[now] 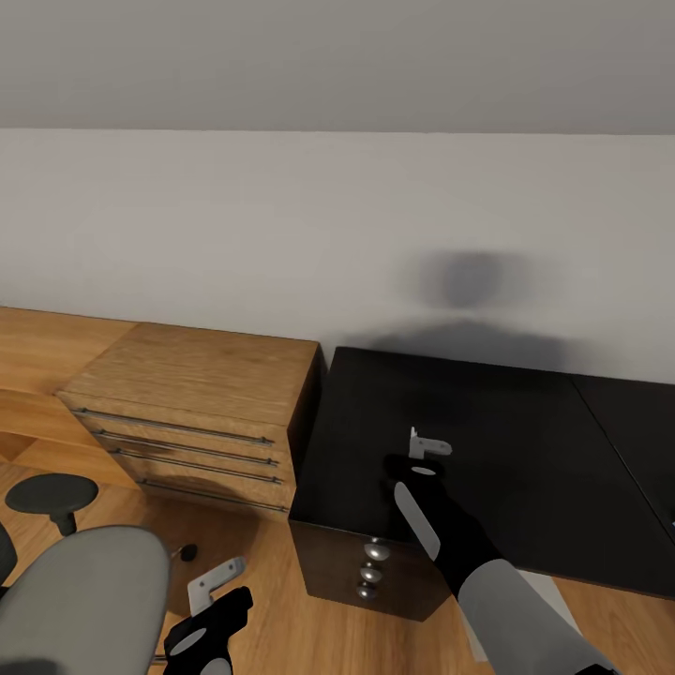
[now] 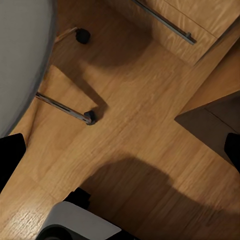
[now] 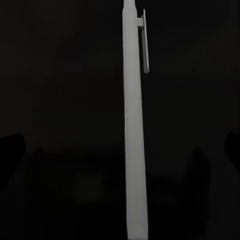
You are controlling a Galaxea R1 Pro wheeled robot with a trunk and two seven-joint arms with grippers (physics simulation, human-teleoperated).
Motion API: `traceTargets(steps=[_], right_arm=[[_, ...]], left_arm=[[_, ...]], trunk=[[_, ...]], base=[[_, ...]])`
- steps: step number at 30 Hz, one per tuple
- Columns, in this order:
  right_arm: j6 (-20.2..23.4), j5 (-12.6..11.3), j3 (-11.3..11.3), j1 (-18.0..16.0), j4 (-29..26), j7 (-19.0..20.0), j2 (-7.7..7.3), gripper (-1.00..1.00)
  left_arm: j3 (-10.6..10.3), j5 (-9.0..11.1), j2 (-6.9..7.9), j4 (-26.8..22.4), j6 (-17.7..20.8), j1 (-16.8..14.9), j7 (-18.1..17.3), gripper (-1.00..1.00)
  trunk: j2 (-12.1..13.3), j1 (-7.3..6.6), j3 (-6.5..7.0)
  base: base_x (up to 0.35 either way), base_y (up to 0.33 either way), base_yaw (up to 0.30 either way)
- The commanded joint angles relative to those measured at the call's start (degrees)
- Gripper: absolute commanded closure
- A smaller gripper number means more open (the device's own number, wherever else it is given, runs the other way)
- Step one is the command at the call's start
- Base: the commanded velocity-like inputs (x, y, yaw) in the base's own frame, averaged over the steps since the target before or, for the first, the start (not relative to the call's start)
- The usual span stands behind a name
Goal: In the bedroom, organize the workspace by keeping the computer under the desk, ensuring the monitor is on the desk, placing the keyboard on the desk next to the monitor, placing the mouse on the desk next to the keyboard, moving the folder from the swivel chair onto the desk next to the mouse, stacking the notebook on top of the folder with the pen on top of the notebook, and positioning the swivel chair next to the desk.
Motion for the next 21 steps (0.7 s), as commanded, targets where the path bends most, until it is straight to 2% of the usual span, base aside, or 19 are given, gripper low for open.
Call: traceTargets(steps=[1,8,21], right_arm=[[0.2,-0.4,-0.2,0.0,-0.1,-0.4,-0.03,-1.00],[0.2,-0.5,-3.4,-0.1,-0.1,-0.2,-0.03,-1.00],[0.3,-0.4,-4.0,0.0,0.0,0.7,-0.03,-1.00]], left_arm=[[-0.1,0.2,0.05,-0.1,0.3,-0.1,0.4,-1.00],[-0.1,0.2,0.08,-0.1,0.3,-0.1,0.4,-1.00],[-0.1,0.2,0.05,-0.1,0.3,-0.1,0.4,-1.00]], trunk=[[0.0,0.00,-0.05],[0.0,0.00,-0.05],[0.0,0.00,-0.05]], base=[[0.000,0.000,0.000],[0.000,0.000,0.000],[0.000,0.000,0.000]])
